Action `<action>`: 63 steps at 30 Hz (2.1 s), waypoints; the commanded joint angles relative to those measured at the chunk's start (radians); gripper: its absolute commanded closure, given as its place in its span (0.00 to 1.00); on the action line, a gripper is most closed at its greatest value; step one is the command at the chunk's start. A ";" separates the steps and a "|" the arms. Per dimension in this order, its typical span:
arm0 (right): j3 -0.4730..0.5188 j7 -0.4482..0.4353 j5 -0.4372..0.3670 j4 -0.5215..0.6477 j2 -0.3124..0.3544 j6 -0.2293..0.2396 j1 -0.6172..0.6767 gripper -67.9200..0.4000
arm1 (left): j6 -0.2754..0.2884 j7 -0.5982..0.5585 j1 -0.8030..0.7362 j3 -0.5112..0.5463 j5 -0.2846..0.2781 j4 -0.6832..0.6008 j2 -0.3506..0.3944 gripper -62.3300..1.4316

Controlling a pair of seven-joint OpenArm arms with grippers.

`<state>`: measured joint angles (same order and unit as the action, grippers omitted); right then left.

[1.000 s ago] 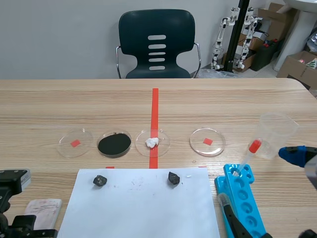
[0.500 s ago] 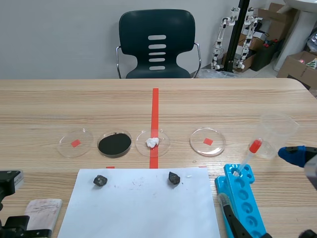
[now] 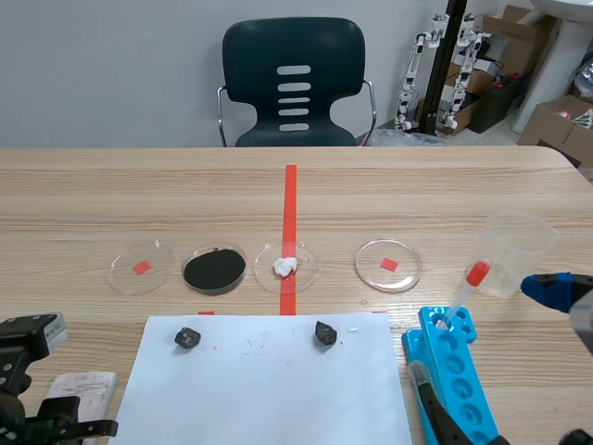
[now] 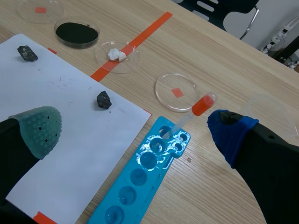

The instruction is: Rub the mineral on the streak plate below the first streak

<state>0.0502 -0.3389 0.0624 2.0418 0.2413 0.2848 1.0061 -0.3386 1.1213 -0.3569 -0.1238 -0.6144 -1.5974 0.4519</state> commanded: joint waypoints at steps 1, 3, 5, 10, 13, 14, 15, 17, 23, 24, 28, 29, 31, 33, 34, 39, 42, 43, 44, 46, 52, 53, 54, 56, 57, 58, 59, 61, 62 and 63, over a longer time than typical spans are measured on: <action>0.003 -0.015 -0.010 0.012 0.008 -0.003 -0.006 0.00 | 0.013 -0.004 -0.005 -0.013 -0.027 -0.001 -0.019 0.75; 0.003 -0.015 -0.010 0.012 0.008 -0.003 -0.006 0.00 | 0.012 0.000 -0.005 -0.013 0.005 -0.001 -0.019 0.75; 0.003 -0.015 -0.010 0.012 0.008 -0.003 -0.006 0.00 | 0.001 0.014 -0.006 -0.013 0.048 -0.001 -0.019 0.75; 0.003 -0.015 -0.010 0.012 0.008 -0.003 -0.006 0.00 | -0.040 0.053 -0.006 -0.013 0.160 -0.001 -0.019 0.75; 0.003 -0.015 -0.010 0.012 0.008 -0.003 -0.006 0.00 | -0.047 0.058 -0.006 -0.013 0.211 -0.001 -0.019 0.75; 0.003 -0.015 -0.010 0.012 0.008 -0.003 -0.006 0.00 | -0.055 0.058 -0.006 -0.013 0.226 -0.001 -0.019 0.75; 0.003 -0.015 -0.010 0.012 0.008 -0.003 -0.006 0.00 | -0.060 0.058 -0.006 -0.013 0.243 -0.001 -0.019 0.75; 0.003 -0.015 -0.010 0.012 0.008 -0.003 -0.006 0.00 | -0.063 0.058 -0.006 -0.013 0.264 -0.001 -0.019 0.75; 0.003 -0.015 -0.010 0.012 0.008 -0.003 -0.006 0.00 | -0.087 0.059 -0.006 -0.013 0.311 -0.001 -0.018 0.75; 0.003 -0.015 -0.010 0.012 0.008 -0.003 -0.006 0.00 | -0.090 0.060 -0.006 -0.013 0.319 -0.001 -0.018 0.75; 0.003 -0.015 -0.010 0.012 0.008 -0.003 -0.006 0.00 | -0.105 0.071 -0.006 -0.013 0.349 -0.001 -0.018 0.75; 0.003 -0.015 -0.010 0.012 0.008 -0.003 -0.006 0.00 | -0.105 0.074 -0.006 -0.013 0.351 -0.001 -0.018 0.75; 0.003 -0.015 -0.010 0.012 0.008 -0.003 -0.006 0.00 | -0.110 0.074 -0.006 -0.013 0.361 -0.001 -0.018 0.75; 0.003 -0.015 -0.010 0.012 0.008 -0.003 -0.006 0.00 | -0.116 0.077 -0.006 -0.013 0.374 -0.001 -0.018 0.75; 0.003 -0.015 -0.010 0.012 0.008 -0.003 -0.006 0.00 | -0.116 0.077 -0.006 -0.013 0.375 -0.001 -0.018 0.75; 0.003 -0.015 -0.010 0.012 0.008 -0.003 -0.006 0.00 | -0.116 0.071 -0.006 -0.013 0.374 -0.001 -0.018 0.75; 0.003 -0.015 -0.010 0.012 0.008 -0.003 -0.006 0.00 | -0.115 0.024 -0.010 -0.013 0.372 -0.019 -0.018 0.75; 0.003 -0.015 -0.010 0.012 0.008 -0.003 -0.006 0.00 | -0.115 -0.004 -0.012 -0.013 0.371 -0.031 -0.018 0.75; 0.003 -0.015 -0.010 0.012 0.008 -0.003 -0.006 0.00 | -0.115 -0.035 -0.014 -0.013 0.371 -0.045 -0.018 0.75; 0.003 -0.015 -0.010 0.012 0.008 -0.003 -0.006 0.00 | -0.112 -0.093 -0.017 -0.012 0.368 -0.075 -0.017 0.75; 0.003 -0.014 -0.010 0.012 0.008 -0.003 -0.006 0.00 | -0.092 -0.304 -0.054 -0.008 0.364 -0.169 -0.007 0.75; 0.003 -0.015 -0.010 0.012 0.008 -0.003 -0.006 0.00 | -0.077 -0.341 -0.063 -0.008 0.364 -0.183 -0.003 0.75; 0.003 -0.014 -0.010 0.012 0.008 -0.003 -0.006 0.00 | -0.060 -0.373 -0.070 -0.008 0.364 -0.197 -0.002 0.75; 0.003 -0.015 -0.010 0.012 0.008 -0.003 -0.006 0.00 | -0.009 -0.440 -0.085 -0.004 0.364 -0.222 -0.001 0.75; 0.003 -0.015 -0.010 0.012 0.008 -0.003 -0.006 0.00 | 0.024 -0.477 -0.093 -0.004 0.364 -0.234 0.001 0.75; 0.003 -0.014 -0.010 0.012 0.008 -0.003 -0.006 0.00 | 0.062 -0.514 -0.101 -0.003 0.364 -0.247 0.001 0.75; 0.003 -0.015 -0.010 0.012 0.008 -0.003 -0.006 0.00 | 0.106 -0.558 -0.112 -0.002 0.364 -0.258 0.001 0.75; 0.003 -0.015 -0.010 0.012 0.008 -0.003 -0.006 0.00 | 0.208 -0.654 -0.133 0.003 0.364 -0.281 0.001 0.75; 0.003 -0.015 -0.010 0.012 0.008 -0.003 -0.006 0.00 | 0.254 -0.702 -0.145 0.005 0.365 -0.291 0.001 0.75; 0.003 -0.015 -0.010 0.012 0.008 -0.003 -0.006 0.00 | 0.302 -0.752 -0.158 0.008 0.365 -0.302 0.001 0.75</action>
<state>0.0502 -0.3389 0.0624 2.0418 0.2417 0.2848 1.0061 -0.0456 0.3969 -0.5030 -0.1253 -0.2516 -1.8771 0.4496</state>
